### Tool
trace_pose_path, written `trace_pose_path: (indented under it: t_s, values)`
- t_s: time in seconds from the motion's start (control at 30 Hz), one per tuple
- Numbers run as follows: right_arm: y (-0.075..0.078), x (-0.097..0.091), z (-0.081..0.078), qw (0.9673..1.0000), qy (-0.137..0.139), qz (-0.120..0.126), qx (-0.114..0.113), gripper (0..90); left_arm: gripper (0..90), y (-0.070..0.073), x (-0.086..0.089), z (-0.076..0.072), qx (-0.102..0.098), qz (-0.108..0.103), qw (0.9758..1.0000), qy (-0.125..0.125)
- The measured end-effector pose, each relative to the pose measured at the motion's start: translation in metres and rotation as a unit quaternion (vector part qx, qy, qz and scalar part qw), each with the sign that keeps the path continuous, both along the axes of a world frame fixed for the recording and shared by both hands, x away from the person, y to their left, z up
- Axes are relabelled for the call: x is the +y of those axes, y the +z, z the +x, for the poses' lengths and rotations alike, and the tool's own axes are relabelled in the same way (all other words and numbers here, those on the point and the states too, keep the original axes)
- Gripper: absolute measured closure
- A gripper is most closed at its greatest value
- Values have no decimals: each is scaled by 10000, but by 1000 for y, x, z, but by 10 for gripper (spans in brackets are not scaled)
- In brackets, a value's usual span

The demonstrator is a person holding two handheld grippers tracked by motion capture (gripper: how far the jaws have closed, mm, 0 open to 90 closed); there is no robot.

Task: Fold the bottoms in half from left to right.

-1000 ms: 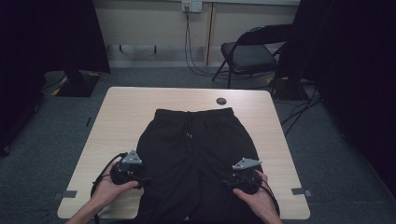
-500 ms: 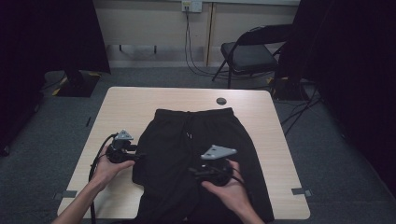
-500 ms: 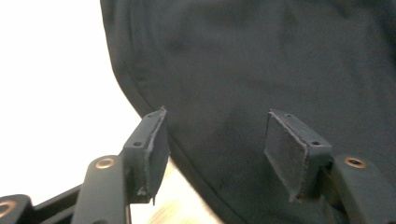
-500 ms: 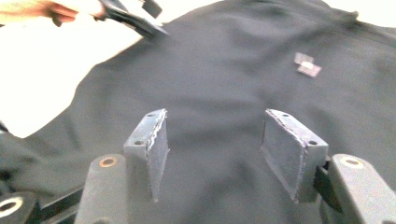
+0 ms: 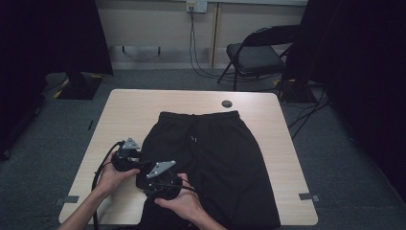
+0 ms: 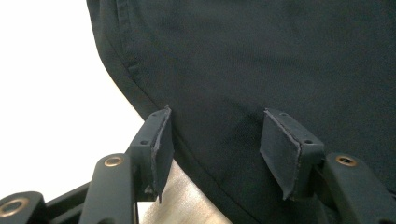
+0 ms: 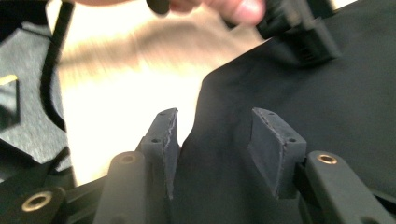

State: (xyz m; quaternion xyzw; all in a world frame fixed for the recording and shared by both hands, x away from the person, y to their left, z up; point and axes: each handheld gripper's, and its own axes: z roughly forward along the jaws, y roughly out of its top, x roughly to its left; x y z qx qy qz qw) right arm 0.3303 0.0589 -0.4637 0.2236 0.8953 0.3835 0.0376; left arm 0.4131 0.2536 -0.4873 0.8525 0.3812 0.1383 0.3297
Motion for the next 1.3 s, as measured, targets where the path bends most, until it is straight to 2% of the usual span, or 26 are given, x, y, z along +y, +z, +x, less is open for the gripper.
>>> trace_pose_path:
  t_s: [0.03, 0.07, 0.1, 0.13, 0.2, 0.27, 0.3, 0.33, 0.37, 0.43, 0.5, 0.6, 0.7, 0.83, 0.87, 0.9, 1.0, 1.03, 1.07, 1.1, 1.13, 1.17, 1.23, 1.27, 1.3]
  values:
    - [-4, 4, 0, 9999, 20, -105, -71, 506, 438, 0, 0, 0, 6, 8, 10000, 1]
    - [-8, 6, 1, 10000, 15, -59, 6, 500, 438, 0, 0, 0, 22, 15, 10000, 3]
    - [-13, 11, 3, 9997, 69, -29, 237, 453, 439, 0, -1, 0, 11, 13, 10000, 16]
    - [-13, 11, 3, 9997, 69, -29, 237, 453, 439, 1, -1, 0, 26, 21, 10000, 14]
    - [-16, 15, 2, 9997, 20, -231, -4, 458, 439, 1, -1, -1, 41, 22, 10000, 24]
    - [-20, 18, 4, 9996, -62, -277, 46, 479, 439, 1, -1, -2, 43, 57, 10000, -8]
    - [-24, 20, 2, 9987, -74, -427, -278, 547, 443, 2, -2, -4, 78, 79, 9999, -56]
    - [-24, 20, 2, 9987, -74, -427, -278, 547, 443, 2, -2, -4, 78, 79, 9999, -56]
    - [-23, 21, 1, 9978, -76, -528, -403, 579, 443, 1, -2, -6, 61, 57, 9999, -77]
    - [-23, 21, 0, 9973, -110, -575, -432, 619, 426, 1, -3, -8, 88, -24, 9999, -84]
    - [-21, 22, -2, 9972, -55, -614, -430, 740, 385, 1, -3, -9, 108, -68, 9999, -89]
    - [-22, 23, -9, 9968, 15, -619, -506, 833, 374, 1, 1, -6, 215, -234, 9995, -27]
    - [-22, 20, -14, 9985, 110, -469, -270, 866, 367, 1, 8, -2, 239, -343, 9991, 43]
    - [-22, 18, -22, 9988, 242, -399, -123, 870, 363, 6, 18, 3, 164, -424, 9986, 273]
    - [-22, 18, -24, 9989, 261, -374, -66, 871, 347, 7, 21, 4, 176, -550, 9978, 339]
    - [-22, 17, -25, 9991, 270, -341, -14, 870, 342, 8, 23, 6, 186, -579, 9974, 397]
    - [-22, 16, -29, 9988, 349, -351, 44, 869, 336, 12, 26, 11, 24, -477, 9977, 488]
    - [-21, 16, -30, 9987, 367, -358, 69, 868, 332, 11, 27, 13, 1, -506, 9971, 572]
    - [-21, 16, -30, 9986, 384, -353, 82, 868, 325, 9, 28, 16, 59, -517, 9970, 579]
    - [-22, 16, -30, 9986, 391, -332, 103, 866, 312, 9, 28, 20, 151, -405, 9975, 565]
    - [-22, 16, -30, 9986, 391, -332, 103, 866, 312, 8, 27, 25, 156, -330, 9977, 563]
    - [-22, 16, -29, 9986, 385, -328, 134, 865, 308, 9, 27, 28, 83, -326, 9976, 603]
    - [-22, 16, -29, 9985, 407, -327, 145, 862, 342, 10, 27, 32, -104, -527, 9952, 824]
    - [-22, 15, -29, 9986, 399, -320, 148, 858, 359, 9, 28, 34, -147, -581, 9942, 889]
    - [-22, 15, -30, 9987, 397, -298, 149, 850, 375, 8, 28, 35, -140, -544, 9944, 900]
